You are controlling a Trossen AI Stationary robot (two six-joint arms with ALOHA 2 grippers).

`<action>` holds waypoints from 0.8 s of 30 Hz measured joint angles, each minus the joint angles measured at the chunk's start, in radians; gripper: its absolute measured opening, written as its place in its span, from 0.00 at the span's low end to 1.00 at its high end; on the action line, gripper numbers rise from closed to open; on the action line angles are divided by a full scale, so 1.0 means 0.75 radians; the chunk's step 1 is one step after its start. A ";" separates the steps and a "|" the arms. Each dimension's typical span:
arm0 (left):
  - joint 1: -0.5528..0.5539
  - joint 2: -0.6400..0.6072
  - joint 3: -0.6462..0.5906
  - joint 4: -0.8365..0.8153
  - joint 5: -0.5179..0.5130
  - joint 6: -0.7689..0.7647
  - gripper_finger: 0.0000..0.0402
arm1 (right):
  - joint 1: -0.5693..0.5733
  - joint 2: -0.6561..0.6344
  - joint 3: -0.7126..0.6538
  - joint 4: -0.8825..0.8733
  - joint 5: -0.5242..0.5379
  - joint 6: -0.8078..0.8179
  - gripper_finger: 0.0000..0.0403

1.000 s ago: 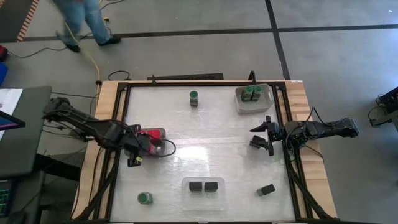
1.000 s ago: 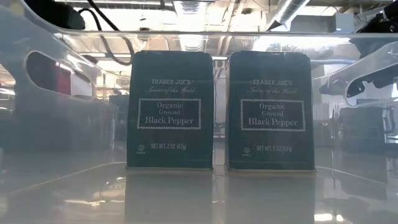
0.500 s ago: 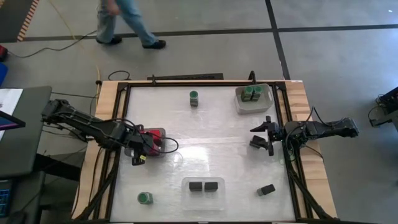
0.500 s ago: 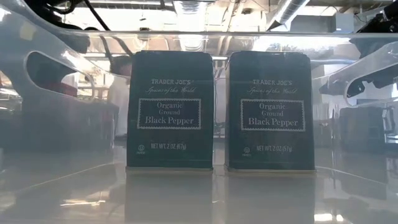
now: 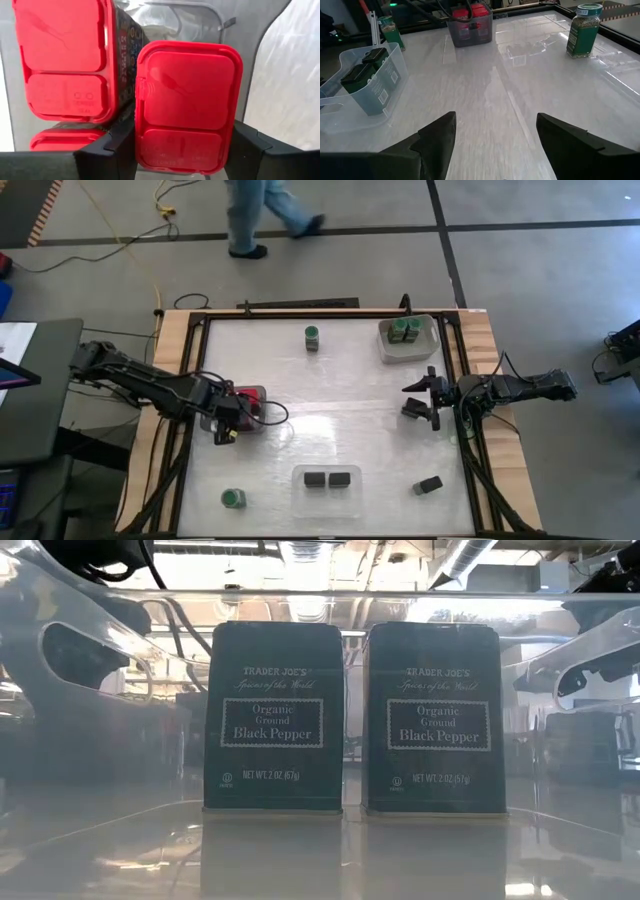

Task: Sort spices by type
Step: Put the red seasoning can into the black bin

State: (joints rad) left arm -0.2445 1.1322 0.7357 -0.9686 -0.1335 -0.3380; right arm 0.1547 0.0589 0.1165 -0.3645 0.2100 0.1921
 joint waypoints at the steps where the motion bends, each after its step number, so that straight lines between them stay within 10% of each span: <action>1: 0.005 0.000 0.000 0.002 0.000 0.007 0.53 | 0.000 0.000 0.000 0.000 0.000 0.000 0.75; 24: 0.017 0.000 0.000 0.037 0.018 -0.033 0.58 | 0.000 0.000 0.000 0.000 0.000 0.000 0.75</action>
State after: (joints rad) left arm -0.2317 1.1320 0.7357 -0.9409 -0.1200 -0.3626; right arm 0.1547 0.0589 0.1162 -0.3645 0.2100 0.1921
